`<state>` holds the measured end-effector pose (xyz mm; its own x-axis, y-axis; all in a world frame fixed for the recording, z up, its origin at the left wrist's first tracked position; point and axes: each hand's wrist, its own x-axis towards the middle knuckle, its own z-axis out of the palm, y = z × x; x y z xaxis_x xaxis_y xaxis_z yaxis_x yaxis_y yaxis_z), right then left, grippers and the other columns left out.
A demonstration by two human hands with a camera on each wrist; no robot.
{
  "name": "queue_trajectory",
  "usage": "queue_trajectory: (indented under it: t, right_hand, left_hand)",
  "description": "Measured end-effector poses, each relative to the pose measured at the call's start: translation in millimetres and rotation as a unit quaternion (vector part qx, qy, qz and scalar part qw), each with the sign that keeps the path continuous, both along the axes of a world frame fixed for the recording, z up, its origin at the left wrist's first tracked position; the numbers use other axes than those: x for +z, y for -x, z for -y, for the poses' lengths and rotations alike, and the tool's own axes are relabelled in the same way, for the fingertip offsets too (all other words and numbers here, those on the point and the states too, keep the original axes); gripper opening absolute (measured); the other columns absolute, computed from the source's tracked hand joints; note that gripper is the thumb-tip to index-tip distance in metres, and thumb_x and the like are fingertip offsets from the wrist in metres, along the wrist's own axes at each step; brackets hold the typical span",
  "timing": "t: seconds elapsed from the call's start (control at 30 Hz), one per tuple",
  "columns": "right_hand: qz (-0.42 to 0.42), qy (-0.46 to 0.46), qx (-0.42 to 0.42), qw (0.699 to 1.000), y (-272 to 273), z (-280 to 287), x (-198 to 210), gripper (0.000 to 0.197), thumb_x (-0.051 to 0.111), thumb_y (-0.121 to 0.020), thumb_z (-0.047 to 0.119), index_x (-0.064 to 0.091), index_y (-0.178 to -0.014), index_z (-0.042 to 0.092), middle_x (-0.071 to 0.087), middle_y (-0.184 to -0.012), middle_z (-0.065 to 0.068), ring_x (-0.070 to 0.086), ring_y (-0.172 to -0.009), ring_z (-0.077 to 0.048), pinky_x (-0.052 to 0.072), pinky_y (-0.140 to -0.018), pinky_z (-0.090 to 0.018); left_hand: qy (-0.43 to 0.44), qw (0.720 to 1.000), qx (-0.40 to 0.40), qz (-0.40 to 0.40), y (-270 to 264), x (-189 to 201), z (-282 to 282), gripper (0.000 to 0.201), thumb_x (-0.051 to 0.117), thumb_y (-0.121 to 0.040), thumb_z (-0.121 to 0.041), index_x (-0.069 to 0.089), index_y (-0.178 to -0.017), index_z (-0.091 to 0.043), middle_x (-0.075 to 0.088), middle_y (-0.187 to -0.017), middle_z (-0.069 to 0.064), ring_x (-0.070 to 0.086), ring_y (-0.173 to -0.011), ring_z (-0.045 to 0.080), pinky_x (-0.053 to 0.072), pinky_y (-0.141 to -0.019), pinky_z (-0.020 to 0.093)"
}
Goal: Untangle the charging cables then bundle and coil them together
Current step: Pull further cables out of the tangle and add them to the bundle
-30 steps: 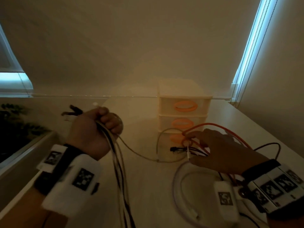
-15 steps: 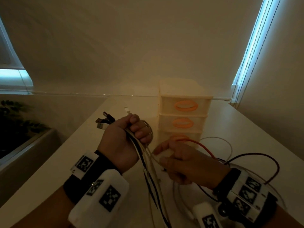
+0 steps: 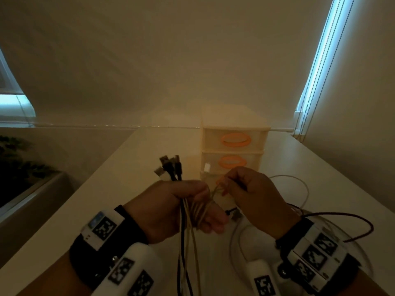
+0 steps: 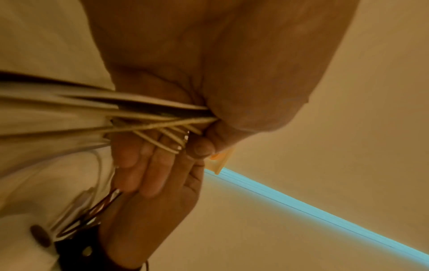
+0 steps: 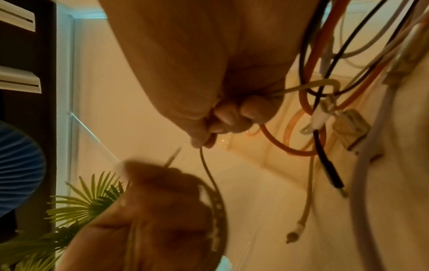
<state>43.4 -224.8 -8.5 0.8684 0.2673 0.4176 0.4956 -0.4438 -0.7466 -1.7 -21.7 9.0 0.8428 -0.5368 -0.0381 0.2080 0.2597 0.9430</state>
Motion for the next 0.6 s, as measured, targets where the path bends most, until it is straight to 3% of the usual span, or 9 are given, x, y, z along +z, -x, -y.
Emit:
queue_trajectory:
  t: [0.07, 0.1, 0.17, 0.23, 0.3, 0.33, 0.4, 0.47, 0.6]
  right_hand:
    - [0.005, -0.041, 0.031, 0.999, 6.1, -5.6, 0.2, 0.013, 0.069, -0.091, 0.019, 0.069, -0.078, 0.019, 0.062, -0.058, 0.008, 0.055, -0.05, -0.002, 0.043, -0.052, -0.016]
    - [-0.001, -0.054, 0.051, 0.997, 8.4, -6.6, 1.0, 0.012, 0.07, -0.09, 0.016, 0.071, -0.079, 0.018, 0.067, -0.061, 0.007, 0.059, -0.052, -0.002, 0.047, -0.052, -0.016]
    - [-0.007, -0.048, 0.09, 0.995, 10.5, -4.8, 3.2, 0.011, 0.068, -0.092, 0.012, 0.076, -0.084, 0.015, 0.074, -0.074, 0.003, 0.067, -0.062, -0.005, 0.052, -0.058, -0.019]
    - [-0.051, -0.033, 0.133, 0.989, 14.1, -3.2, 5.2, 0.012, 0.066, -0.093, 0.012, 0.077, -0.091, 0.014, 0.076, -0.085, 0.002, 0.069, -0.07, -0.008, 0.054, -0.06, -0.022]
    - [-0.111, 0.022, 0.165, 0.98, 21.1, -6.0, 6.0, 0.013, 0.064, -0.095, 0.019, 0.076, -0.096, 0.024, 0.075, -0.081, 0.004, 0.067, -0.065, -0.013, 0.055, -0.061, -0.024]
    - [-0.12, 0.063, 0.176, 0.975, 24.0, -8.1, 5.6, 0.013, 0.062, -0.096, 0.024, 0.075, -0.097, 0.029, 0.074, -0.077, 0.006, 0.065, -0.061, -0.011, 0.054, -0.061, -0.022]
    - [-0.1, 0.132, 0.174, 0.971, 26.6, -10.4, 5.8, 0.015, 0.058, -0.098, 0.033, 0.073, -0.096, 0.032, 0.07, -0.072, 0.007, 0.064, -0.061, -0.004, 0.052, -0.062, -0.018]
    - [-0.072, 0.139, 0.136, 0.978, 24.2, -9.1, 6.0, 0.017, 0.057, -0.098, 0.034, 0.072, -0.094, 0.031, 0.068, -0.073, 0.008, 0.066, -0.068, -0.004, 0.054, -0.066, -0.02]
    - [-0.091, 0.102, 0.124, 0.983, 19.2, -4.1, 5.2, 0.013, 0.061, -0.096, 0.032, 0.073, -0.093, 0.028, 0.073, -0.085, 0.001, 0.069, -0.077, -0.007, 0.056, -0.075, -0.024]
  left_hand:
    - [0.012, 0.998, 0.031, -0.048, -0.4, -3.4, 7.1, 0.034, 0.044, -0.099, -0.024, 0.047, -0.07, -0.008, 0.066, -0.1, 0.03, 0.063, -0.101, 0.045, 0.047, -0.101, 0.054]
    - [0.038, 0.995, 0.058, -0.068, -0.8, -4.1, 10.0, 0.032, 0.046, -0.098, -0.025, 0.047, -0.07, -0.008, 0.064, -0.094, 0.024, 0.062, -0.098, 0.041, 0.044, -0.105, 0.054]
    - [0.103, 0.982, 0.127, -0.096, -4.2, -6.5, 12.1, 0.034, 0.046, -0.099, -0.027, 0.046, -0.069, -0.01, 0.06, -0.083, 0.017, 0.062, -0.087, 0.034, 0.044, -0.104, 0.051]
    - [0.164, 0.963, 0.185, -0.107, -9.5, -6.7, 10.2, 0.04, 0.041, -0.103, -0.031, 0.046, -0.069, -0.01, 0.067, -0.093, 0.021, 0.066, -0.096, 0.035, 0.044, -0.105, 0.049]
    - [0.236, 0.941, 0.21, -0.122, -13.5, -5.5, 5.5, 0.043, 0.04, -0.105, -0.032, 0.047, -0.069, -0.01, 0.068, -0.088, 0.017, 0.069, -0.095, 0.035, 0.053, -0.091, 0.043]
    - [0.268, 0.932, 0.209, -0.127, -14.9, -4.7, 2.1, 0.042, 0.039, -0.104, -0.031, 0.048, -0.069, -0.012, 0.063, -0.078, 0.011, 0.069, -0.083, 0.032, 0.055, -0.077, 0.037]
    - [0.294, 0.926, 0.199, -0.126, -16.2, -2.6, -2.9, 0.037, 0.039, -0.102, -0.028, 0.046, -0.068, -0.015, 0.043, -0.066, 0.001, 0.052, -0.059, 0.019, 0.045, -0.056, 0.027]
    - [0.288, 0.93, 0.194, -0.116, -16.7, -2.2, -4.4, 0.036, 0.038, -0.101, -0.026, 0.045, -0.067, -0.016, 0.031, -0.065, -0.003, 0.036, -0.052, 0.014, 0.032, -0.051, 0.025]
    - [0.277, 0.937, 0.188, -0.099, -16.0, -0.8, -4.5, 0.034, 0.039, -0.099, -0.025, 0.045, -0.067, -0.016, 0.028, -0.064, -0.004, 0.03, -0.05, 0.012, 0.023, -0.052, 0.024]
